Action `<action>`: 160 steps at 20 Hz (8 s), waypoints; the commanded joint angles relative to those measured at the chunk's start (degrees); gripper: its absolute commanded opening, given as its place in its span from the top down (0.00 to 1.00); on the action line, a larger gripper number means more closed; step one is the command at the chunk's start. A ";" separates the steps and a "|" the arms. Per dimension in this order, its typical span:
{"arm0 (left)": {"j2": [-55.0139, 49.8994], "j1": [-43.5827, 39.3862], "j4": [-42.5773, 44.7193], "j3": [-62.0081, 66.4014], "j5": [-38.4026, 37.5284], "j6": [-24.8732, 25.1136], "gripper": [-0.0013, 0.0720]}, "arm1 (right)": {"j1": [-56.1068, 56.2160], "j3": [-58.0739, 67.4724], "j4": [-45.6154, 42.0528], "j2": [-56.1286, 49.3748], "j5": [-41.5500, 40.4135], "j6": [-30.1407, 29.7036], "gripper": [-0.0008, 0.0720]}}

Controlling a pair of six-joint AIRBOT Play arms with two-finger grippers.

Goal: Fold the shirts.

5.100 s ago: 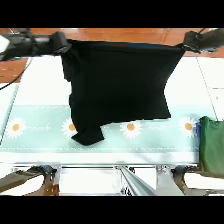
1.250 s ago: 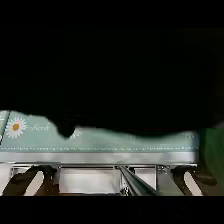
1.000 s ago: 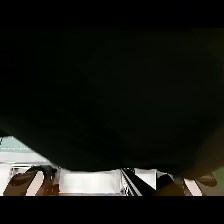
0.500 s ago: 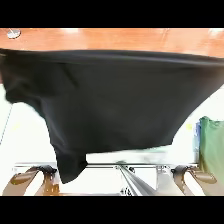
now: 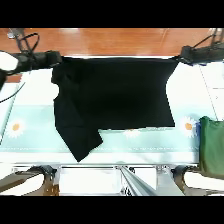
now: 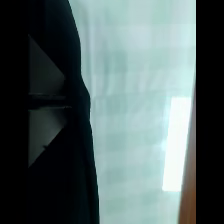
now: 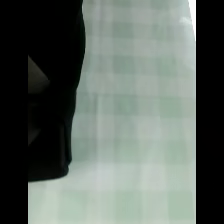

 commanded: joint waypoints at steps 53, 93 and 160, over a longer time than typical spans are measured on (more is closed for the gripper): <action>4.87 29.79 -22.95 -41.18 -28.55 20.70 0.94 | -18.49 -55.74 7.76 18.25 3.17 1.16 0.14; 45.29 20.98 17.07 23.74 -43.82 -5.57 0.94 | -2.47 15.93 -8.04 44.83 33.09 9.73 0.95; 11.67 20.96 -20.22 -52.02 -31.87 14.36 0.42 | -15.28 -52.65 11.23 28.24 14.75 -4.92 0.14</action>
